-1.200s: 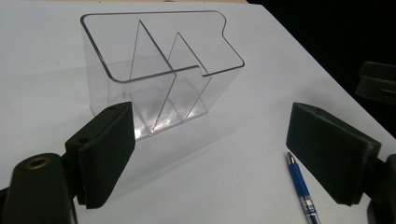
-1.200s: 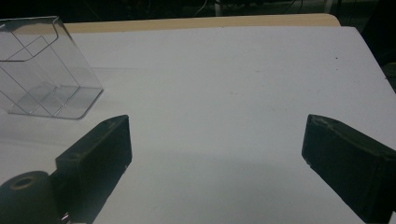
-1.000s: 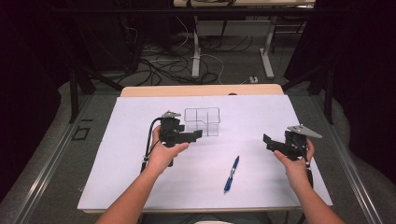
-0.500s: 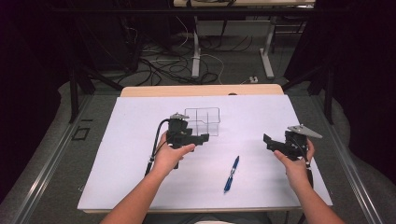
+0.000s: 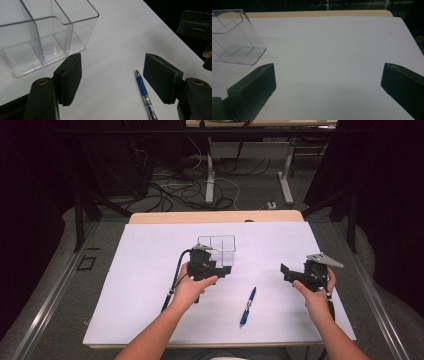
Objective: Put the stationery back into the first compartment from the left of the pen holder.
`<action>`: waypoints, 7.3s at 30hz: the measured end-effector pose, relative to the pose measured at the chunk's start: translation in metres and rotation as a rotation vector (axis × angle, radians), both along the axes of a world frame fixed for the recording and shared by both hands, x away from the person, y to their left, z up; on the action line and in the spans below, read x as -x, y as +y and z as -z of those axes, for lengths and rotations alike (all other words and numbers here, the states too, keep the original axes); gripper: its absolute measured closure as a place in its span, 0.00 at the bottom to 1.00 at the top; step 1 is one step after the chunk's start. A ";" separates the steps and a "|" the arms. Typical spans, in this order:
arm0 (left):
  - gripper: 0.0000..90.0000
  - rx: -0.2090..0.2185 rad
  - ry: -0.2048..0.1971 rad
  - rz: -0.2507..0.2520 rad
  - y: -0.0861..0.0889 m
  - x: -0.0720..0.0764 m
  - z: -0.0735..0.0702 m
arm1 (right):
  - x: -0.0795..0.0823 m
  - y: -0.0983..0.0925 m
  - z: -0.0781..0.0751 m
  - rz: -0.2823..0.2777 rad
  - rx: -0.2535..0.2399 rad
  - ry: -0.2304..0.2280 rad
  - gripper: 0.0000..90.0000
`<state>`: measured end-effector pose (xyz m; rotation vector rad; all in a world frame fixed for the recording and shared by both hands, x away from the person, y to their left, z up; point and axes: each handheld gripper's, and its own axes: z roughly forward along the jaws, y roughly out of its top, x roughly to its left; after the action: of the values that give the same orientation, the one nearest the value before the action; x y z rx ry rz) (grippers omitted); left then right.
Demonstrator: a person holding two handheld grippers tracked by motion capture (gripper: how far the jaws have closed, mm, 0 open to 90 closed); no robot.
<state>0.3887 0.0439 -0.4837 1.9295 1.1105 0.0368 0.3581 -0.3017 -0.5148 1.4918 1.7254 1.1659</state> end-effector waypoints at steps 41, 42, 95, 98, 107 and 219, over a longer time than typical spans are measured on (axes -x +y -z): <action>0.61 0.010 0.295 0.001 -0.037 -0.002 0.023 | -0.005 0.009 0.005 -0.040 0.010 0.030 0.00; 0.62 0.004 0.296 0.007 -0.037 -0.002 0.024 | -0.005 0.009 0.005 -0.038 0.002 0.034 0.00; 0.76 -0.054 0.439 0.072 -0.074 -0.003 0.055 | -0.006 0.009 0.008 -0.056 0.010 0.049 0.00; 0.76 -0.055 0.451 0.077 -0.076 -0.002 0.057 | -0.006 0.009 0.008 -0.057 0.007 0.052 0.00; 0.76 -0.048 0.468 0.105 -0.085 0.000 0.060 | -0.006 0.009 0.009 -0.062 0.013 0.051 0.00; 0.89 0.112 -0.261 -0.136 0.011 -0.039 -0.081 | -0.005 0.009 0.010 -0.062 0.009 0.059 0.00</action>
<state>0.4280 0.0552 -0.4032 1.6922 1.0426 0.2875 0.3629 -0.2930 -0.5245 1.4906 1.8257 1.1543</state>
